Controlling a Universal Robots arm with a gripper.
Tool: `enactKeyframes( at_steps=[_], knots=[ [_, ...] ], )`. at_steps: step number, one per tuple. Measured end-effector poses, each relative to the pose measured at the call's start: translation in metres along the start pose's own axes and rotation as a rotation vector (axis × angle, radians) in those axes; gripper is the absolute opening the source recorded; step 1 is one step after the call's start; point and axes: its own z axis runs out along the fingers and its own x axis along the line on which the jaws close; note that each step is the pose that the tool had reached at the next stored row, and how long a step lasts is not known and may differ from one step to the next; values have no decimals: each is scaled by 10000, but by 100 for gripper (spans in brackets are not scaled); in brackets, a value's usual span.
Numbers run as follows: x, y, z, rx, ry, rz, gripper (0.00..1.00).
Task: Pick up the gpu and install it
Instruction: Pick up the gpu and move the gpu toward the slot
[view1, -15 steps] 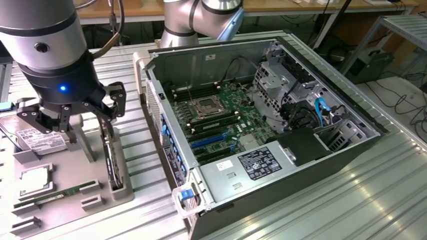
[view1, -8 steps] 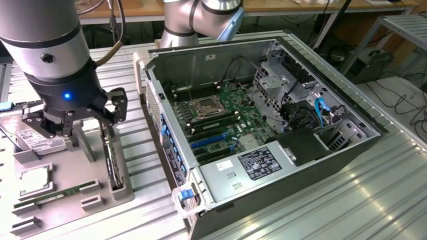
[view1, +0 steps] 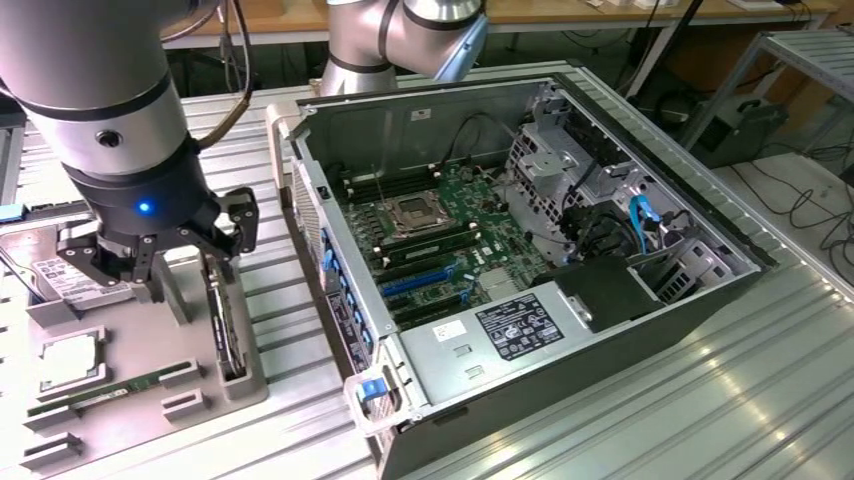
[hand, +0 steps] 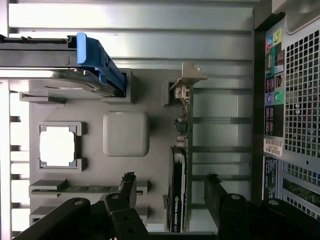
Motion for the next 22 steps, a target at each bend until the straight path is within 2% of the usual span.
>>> enactKeyframes(
  at_steps=[22],
  knots=[
    [-50,-21,408,4,0,0,66]
  ],
)
